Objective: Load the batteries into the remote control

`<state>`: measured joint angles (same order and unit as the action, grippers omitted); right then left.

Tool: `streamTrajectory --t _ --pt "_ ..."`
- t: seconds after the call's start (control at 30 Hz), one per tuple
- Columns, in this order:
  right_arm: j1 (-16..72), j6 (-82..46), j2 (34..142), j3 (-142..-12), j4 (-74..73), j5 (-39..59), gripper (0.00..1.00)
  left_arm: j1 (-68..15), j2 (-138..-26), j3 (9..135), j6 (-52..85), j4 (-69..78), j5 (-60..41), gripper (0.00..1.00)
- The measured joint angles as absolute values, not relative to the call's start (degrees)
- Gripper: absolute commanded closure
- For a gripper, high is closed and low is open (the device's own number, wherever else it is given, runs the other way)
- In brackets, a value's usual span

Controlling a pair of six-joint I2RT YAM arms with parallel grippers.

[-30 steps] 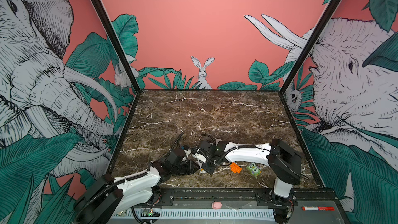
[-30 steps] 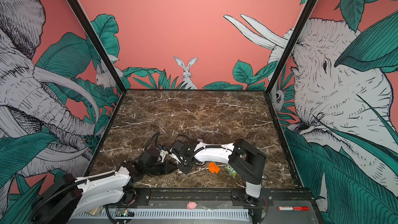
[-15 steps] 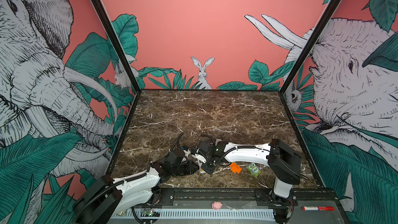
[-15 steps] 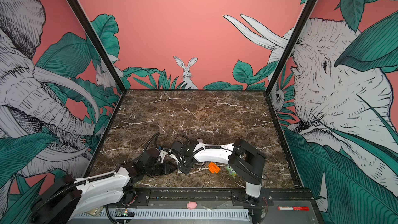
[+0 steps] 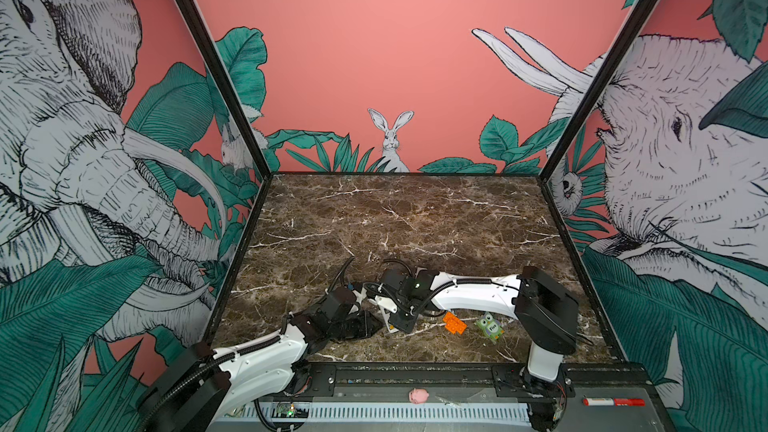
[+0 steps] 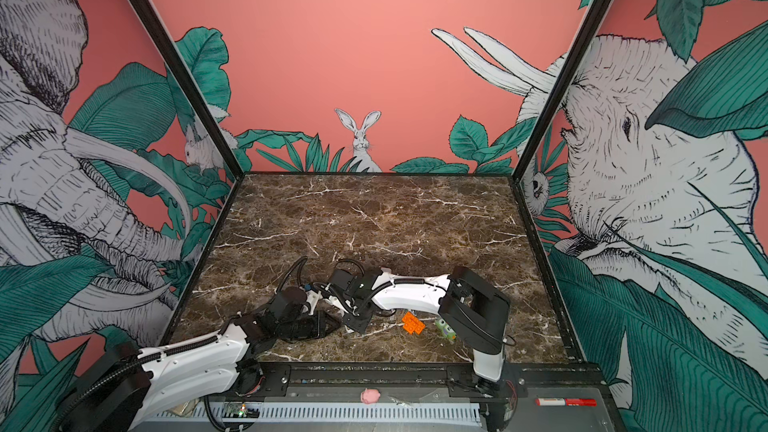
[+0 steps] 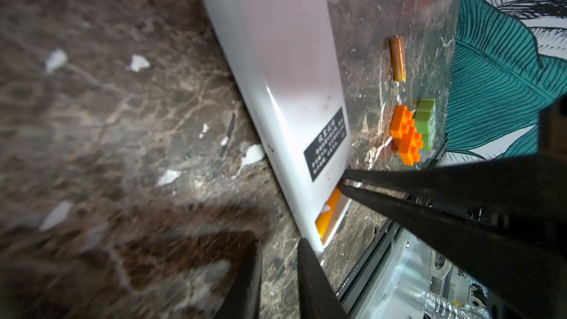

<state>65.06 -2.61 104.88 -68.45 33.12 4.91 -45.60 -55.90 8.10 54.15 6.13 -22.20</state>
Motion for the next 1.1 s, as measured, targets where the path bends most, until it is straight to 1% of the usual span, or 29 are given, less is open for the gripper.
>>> streamTrajectory --t 0.13,0.23,0.37,0.43,0.53,0.67,0.77,0.8,0.9,0.97,1.1 --pt "62.8 -0.4 105.6 -69.8 34.1 4.5 0.88 -45.6 -56.6 8.1 54.2 6.8 -22.2 0.77" --pt "60.9 1.0 105.8 -70.6 33.8 3.1 0.83 -45.6 -56.5 8.1 54.2 6.8 -22.2 0.77" --pt "58.8 2.7 105.6 -71.2 33.7 1.8 0.74 -45.7 -55.6 8.4 53.6 5.2 -21.9 0.76" --pt "58.2 3.1 105.3 -71.2 34.0 1.5 0.72 -45.7 -55.1 8.8 53.3 3.8 -21.7 0.76" --pt "58.1 2.0 103.5 -71.2 34.8 2.2 0.64 -45.7 -54.2 9.6 52.8 1.1 -21.1 0.75" --pt "58.4 -2.2 98.0 -69.6 33.8 5.4 0.49 -45.7 -51.6 10.9 52.2 -3.0 -19.7 0.72" --pt "59.6 -4.0 94.7 -66.9 31.7 7.3 0.42 -45.0 -49.4 12.2 51.4 -5.6 -19.4 0.68" --pt "60.1 -4.1 94.5 -66.0 31.1 7.9 0.4 -44.5 -49.1 12.5 51.2 -6.2 -19.5 0.67" --pt "61.0 -2.9 95.5 -64.0 29.8 9.0 0.35 -40.8 -48.2 12.9 50.7 -7.6 -20.9 0.55" --pt "61.2 -1.0 97.0 -63.4 29.6 9.1 0.32 -38.0 -47.3 12.9 50.3 -9.4 -21.7 0.43" --pt "61.2 2.2 99.1 -63.4 28.9 8.5 0.27 -35.6 -44.0 13.7 49.5 -13.3 -22.2 0.32"
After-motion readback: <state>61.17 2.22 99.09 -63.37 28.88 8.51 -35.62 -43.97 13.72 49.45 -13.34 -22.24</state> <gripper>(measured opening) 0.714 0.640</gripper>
